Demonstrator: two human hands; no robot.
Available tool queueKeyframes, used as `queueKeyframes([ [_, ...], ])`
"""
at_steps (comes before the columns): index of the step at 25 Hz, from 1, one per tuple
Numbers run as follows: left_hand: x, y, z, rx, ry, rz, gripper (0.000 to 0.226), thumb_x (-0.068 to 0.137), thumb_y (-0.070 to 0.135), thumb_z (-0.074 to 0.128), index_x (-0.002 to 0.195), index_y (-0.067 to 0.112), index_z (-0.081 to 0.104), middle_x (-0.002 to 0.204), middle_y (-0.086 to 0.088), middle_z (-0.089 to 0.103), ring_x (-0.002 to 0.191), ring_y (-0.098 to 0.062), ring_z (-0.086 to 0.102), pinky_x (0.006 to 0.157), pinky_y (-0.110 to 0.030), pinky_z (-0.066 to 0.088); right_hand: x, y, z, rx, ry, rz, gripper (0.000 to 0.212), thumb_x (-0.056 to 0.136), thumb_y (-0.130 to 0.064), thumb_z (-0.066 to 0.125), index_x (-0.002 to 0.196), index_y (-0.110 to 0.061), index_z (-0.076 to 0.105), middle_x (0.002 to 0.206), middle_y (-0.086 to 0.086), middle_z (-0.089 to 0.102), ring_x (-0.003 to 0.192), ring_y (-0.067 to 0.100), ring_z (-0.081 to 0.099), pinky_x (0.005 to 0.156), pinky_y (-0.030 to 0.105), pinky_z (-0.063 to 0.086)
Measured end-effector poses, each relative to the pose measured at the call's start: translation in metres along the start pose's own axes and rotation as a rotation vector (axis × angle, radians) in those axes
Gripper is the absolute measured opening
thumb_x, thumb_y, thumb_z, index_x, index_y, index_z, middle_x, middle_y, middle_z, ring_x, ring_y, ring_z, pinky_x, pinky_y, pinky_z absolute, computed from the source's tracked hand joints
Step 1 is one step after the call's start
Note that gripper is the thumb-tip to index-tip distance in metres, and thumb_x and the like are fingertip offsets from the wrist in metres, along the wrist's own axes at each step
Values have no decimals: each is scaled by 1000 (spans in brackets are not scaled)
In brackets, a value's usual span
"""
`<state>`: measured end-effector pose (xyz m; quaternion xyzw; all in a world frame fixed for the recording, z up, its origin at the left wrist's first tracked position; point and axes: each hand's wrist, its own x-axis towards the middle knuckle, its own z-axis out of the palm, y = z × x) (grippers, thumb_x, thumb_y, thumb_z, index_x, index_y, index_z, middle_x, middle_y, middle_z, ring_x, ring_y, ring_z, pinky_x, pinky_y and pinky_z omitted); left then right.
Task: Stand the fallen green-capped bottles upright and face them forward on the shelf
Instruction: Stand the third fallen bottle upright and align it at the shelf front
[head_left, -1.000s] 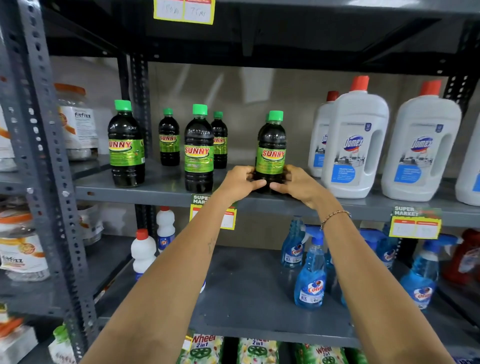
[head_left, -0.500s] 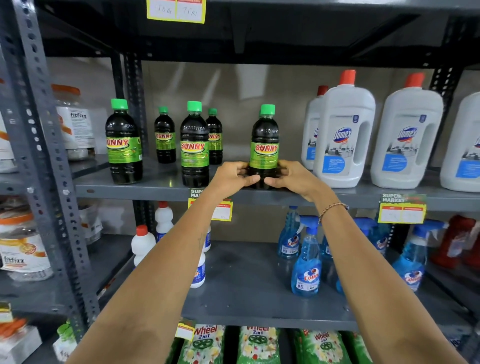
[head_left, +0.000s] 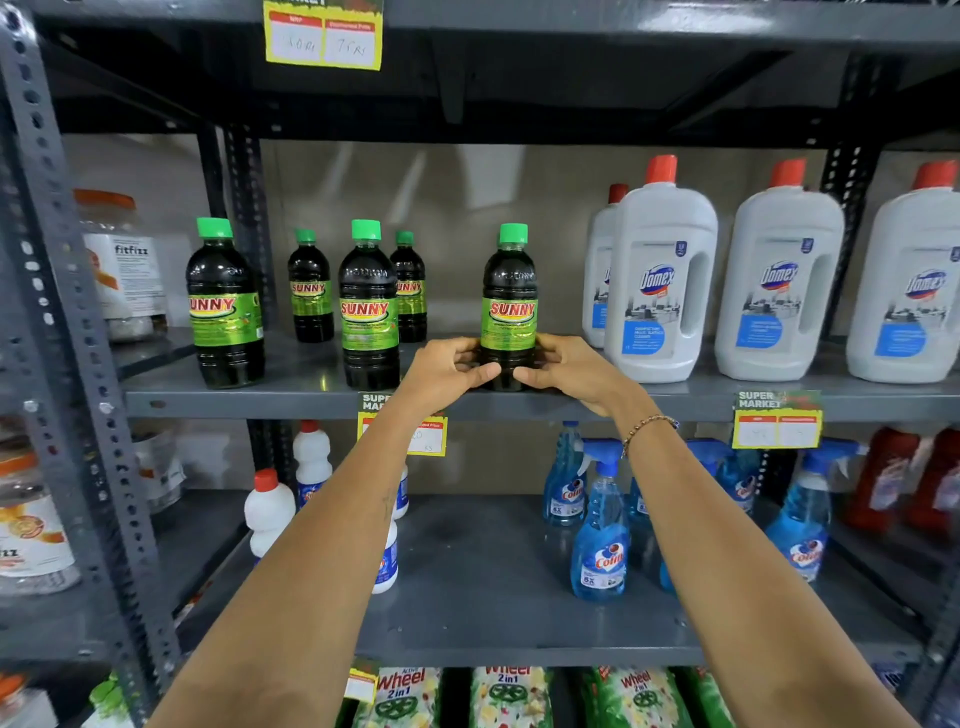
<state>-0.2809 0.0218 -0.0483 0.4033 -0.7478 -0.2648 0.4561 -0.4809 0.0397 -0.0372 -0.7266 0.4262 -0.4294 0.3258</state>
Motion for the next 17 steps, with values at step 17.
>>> queueKeyframes([
  [17, -4, 4, 2, 139, -4, 52, 53, 87, 26, 68, 136, 14, 52, 122, -1, 65, 114, -11, 60, 95, -18, 41, -2, -2, -2, -48, -31, 1, 54, 86, -11, 70, 137, -12, 50, 132, 6, 62, 117, 14, 59, 101, 24, 47],
])
